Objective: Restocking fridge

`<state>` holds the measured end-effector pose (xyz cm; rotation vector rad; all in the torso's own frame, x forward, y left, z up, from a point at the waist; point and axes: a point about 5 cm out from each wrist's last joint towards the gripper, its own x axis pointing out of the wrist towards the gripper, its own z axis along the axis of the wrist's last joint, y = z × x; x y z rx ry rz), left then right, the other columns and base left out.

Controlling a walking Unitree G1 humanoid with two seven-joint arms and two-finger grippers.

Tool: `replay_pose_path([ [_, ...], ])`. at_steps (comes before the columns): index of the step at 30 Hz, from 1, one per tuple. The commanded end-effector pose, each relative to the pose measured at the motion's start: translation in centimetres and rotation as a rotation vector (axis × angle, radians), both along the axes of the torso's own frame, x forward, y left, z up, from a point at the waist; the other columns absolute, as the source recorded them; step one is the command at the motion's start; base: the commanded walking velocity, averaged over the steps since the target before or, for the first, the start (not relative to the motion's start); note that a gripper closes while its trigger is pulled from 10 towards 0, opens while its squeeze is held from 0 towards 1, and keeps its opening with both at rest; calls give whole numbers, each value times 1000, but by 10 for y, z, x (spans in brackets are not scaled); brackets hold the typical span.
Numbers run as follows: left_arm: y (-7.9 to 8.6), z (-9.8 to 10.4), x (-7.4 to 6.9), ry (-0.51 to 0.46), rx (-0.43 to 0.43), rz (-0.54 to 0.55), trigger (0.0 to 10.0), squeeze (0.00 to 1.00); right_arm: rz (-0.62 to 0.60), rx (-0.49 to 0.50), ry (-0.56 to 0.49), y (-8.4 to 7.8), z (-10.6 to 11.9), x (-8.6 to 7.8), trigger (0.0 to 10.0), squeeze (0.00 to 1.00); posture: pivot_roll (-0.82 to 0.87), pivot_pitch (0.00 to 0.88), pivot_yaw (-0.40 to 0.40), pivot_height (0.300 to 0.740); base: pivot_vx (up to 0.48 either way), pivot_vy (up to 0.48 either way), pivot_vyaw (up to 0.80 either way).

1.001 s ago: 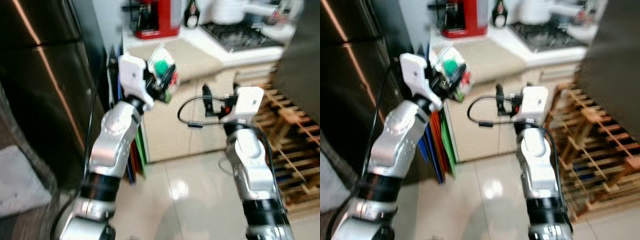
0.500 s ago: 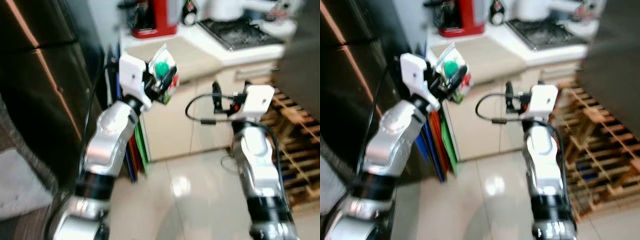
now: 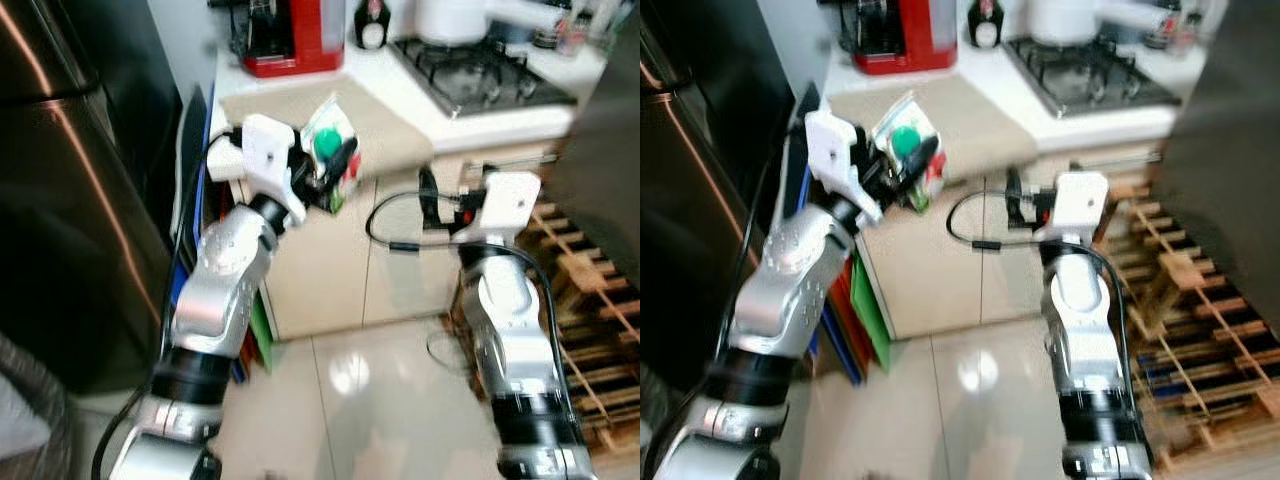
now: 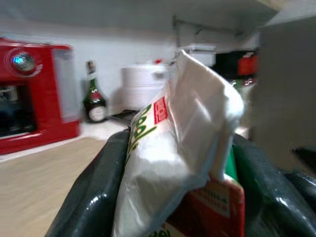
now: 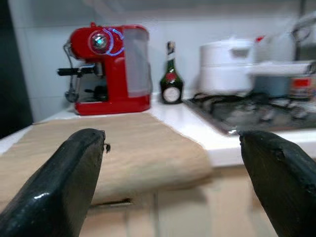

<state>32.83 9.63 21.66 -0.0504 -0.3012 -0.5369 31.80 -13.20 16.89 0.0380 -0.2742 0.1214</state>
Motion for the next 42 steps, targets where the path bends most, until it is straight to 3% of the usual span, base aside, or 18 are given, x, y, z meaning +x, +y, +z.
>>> replay_pose_path([
  [1,-7,9,1,-31,3,-16,10000,0,-21,-8,-9,-8,2,1,10000,0,-90,0,92,740,375,-296,0],
  [11,-4,10,3,-32,-12,9,10000,0,-11,-9,0,-5,-1,1,10000,0,-88,0,96,740,176,-160,0],
  [22,-11,6,-2,-15,1,-65,10000,0,2,-17,8,-3,-3,0,10000,0,-86,0,93,740,0,-274,0],
  [29,-8,6,1,-13,-1,-30,10000,0,-2,-19,11,-4,-4,0,10000,0,-91,0,97,740,0,-453,0],
  [42,-5,4,6,-2,-3,33,10000,0,-1,-21,16,-5,-5,0,10000,0,-90,0,90,740,-121,0,0],
])
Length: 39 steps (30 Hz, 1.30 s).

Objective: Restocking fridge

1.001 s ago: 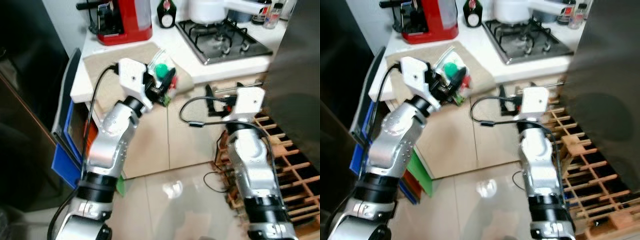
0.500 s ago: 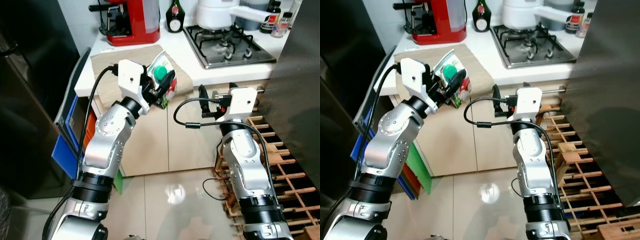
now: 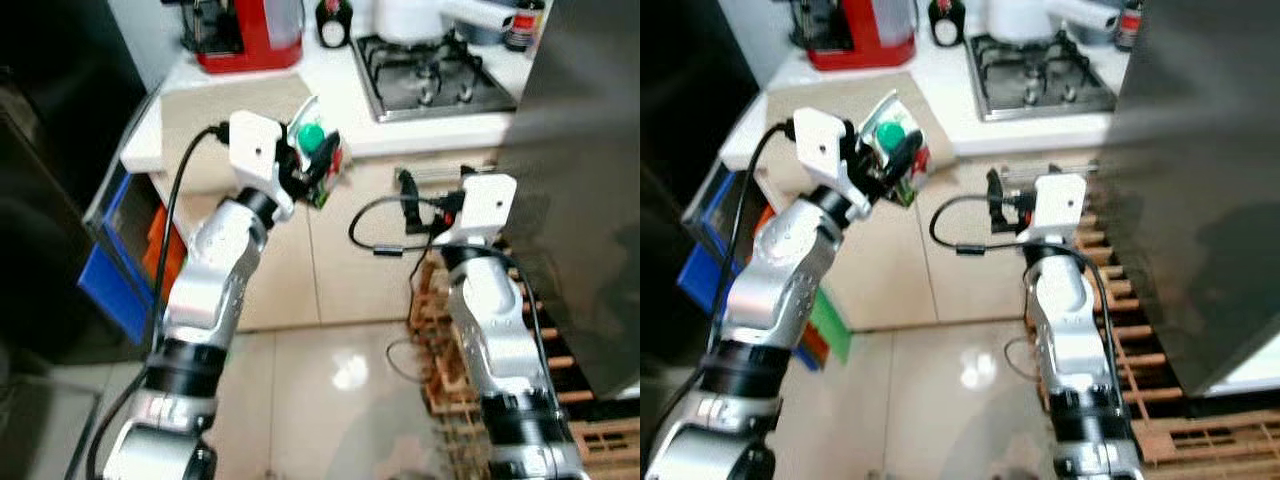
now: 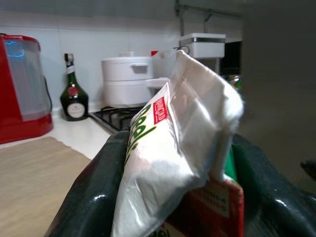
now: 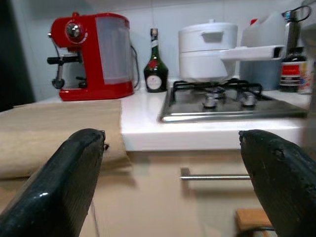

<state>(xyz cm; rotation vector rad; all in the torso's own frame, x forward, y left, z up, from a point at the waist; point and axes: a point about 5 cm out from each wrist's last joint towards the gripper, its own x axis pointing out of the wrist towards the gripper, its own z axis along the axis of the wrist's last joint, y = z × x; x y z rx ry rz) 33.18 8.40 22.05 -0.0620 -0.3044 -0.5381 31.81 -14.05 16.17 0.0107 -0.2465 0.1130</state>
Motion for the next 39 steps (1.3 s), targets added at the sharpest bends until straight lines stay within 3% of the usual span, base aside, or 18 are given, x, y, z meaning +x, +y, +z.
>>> replay_pose_path([
  [1,8,0,2,0,7,37,10000,0,10,6,-10,4,3,0,10000,0,-90,0,90,740,-341,0,0],
  [22,6,2,-6,-28,-7,-23,10000,0,8,2,-1,3,1,-2,10000,0,-95,0,92,740,-69,0,0],
  [24,3,3,-11,-54,6,-70,10000,0,9,0,-2,3,1,-2,10000,0,-97,0,97,740,0,-446,0],
  [39,-1,4,-18,-94,43,-95,10000,0,7,-2,0,2,1,-3,10000,0,-91,0,93,740,0,-422,0],
])
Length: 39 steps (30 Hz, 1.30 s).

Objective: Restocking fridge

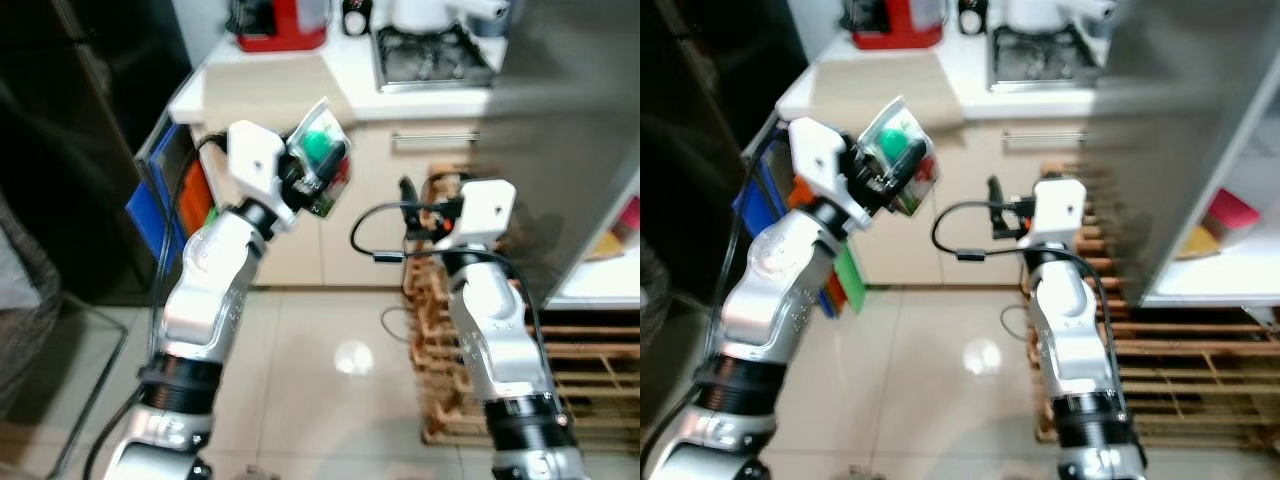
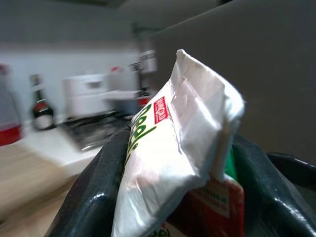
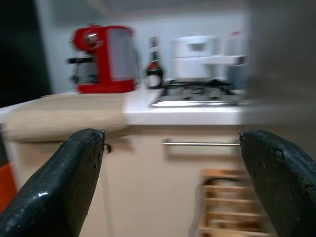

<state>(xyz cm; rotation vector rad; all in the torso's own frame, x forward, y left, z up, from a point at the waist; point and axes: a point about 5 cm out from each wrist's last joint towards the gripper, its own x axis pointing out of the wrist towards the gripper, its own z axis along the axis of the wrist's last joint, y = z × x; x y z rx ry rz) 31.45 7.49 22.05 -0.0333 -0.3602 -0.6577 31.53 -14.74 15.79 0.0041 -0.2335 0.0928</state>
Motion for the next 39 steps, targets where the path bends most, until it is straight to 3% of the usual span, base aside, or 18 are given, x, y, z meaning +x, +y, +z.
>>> replay_pose_path([
  [1,8,4,-2,-30,12,13,10000,0,28,3,-13,9,4,0,10000,0,-90,0,94,740,0,-416,0],
  [28,8,4,1,-17,38,-9,10000,0,30,-3,-16,9,3,3,10000,0,-93,0,103,740,49,-425,0],
  [35,12,5,4,-8,-3,10,10000,0,-19,-25,-16,-5,2,1,10000,0,-94,0,96,740,284,-124,0],
  [39,11,5,4,-8,-10,9,10000,0,-135,-92,11,-29,-4,-2,10000,0,-99,0,92,740,0,0,0],
])
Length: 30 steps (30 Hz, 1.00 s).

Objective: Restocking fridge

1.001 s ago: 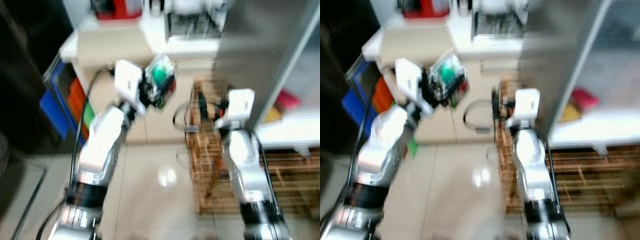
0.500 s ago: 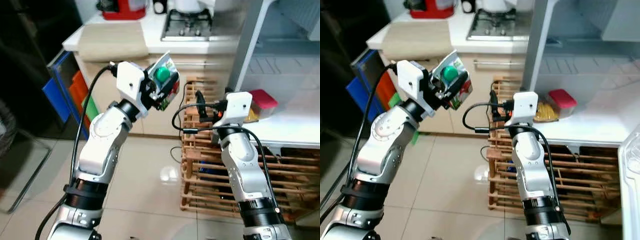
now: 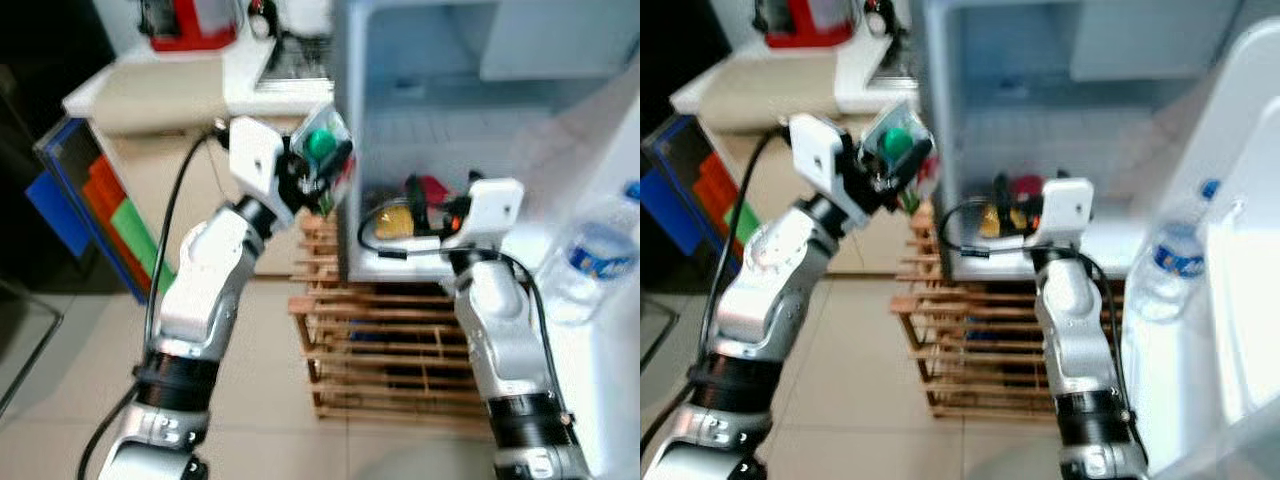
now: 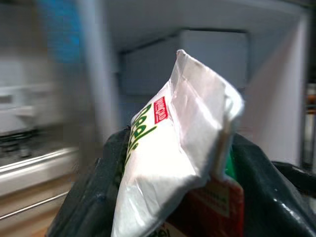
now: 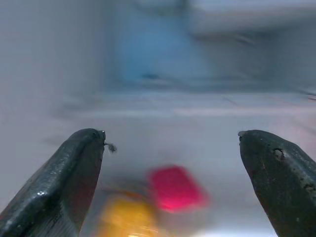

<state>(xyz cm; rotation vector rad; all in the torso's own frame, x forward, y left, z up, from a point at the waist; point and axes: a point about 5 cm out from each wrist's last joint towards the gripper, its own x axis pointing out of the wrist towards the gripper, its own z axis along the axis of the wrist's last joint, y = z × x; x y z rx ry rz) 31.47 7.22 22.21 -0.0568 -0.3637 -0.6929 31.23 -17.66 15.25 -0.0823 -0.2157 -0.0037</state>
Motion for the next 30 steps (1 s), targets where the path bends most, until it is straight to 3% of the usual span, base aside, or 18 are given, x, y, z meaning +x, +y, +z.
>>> replay_pose_path([
  [1,13,3,3,-11,7,47,10000,0,-64,-40,4,-5,0,0,10000,0,-99,0,91,740,0,0,0],
  [5,13,3,4,-11,12,48,10000,0,-177,-69,15,-28,-1,-1,10000,0,-105,0,94,740,0,0,0],
  [8,13,3,5,-12,12,47,10000,0,-182,-71,12,-29,0,-1,10000,0,-105,0,94,740,0,0,0],
  [12,11,4,5,-15,15,36,10000,0,-76,-66,-37,-8,8,0,10000,0,-112,0,100,740,0,0,0],
  [16,10,5,5,-14,12,27,10000,0,-35,-54,-34,2,6,-1,10000,0,-109,0,98,740,0,0,0],
  [23,7,4,3,-17,14,12,10000,0,-18,-20,-37,6,6,-1,10000,0,-107,0,97,740,0,0,0],
  [30,6,6,3,-21,4,5,10000,0,-26,-6,-29,4,5,-1,10000,0,-109,0,99,740,0,-331,0],
])
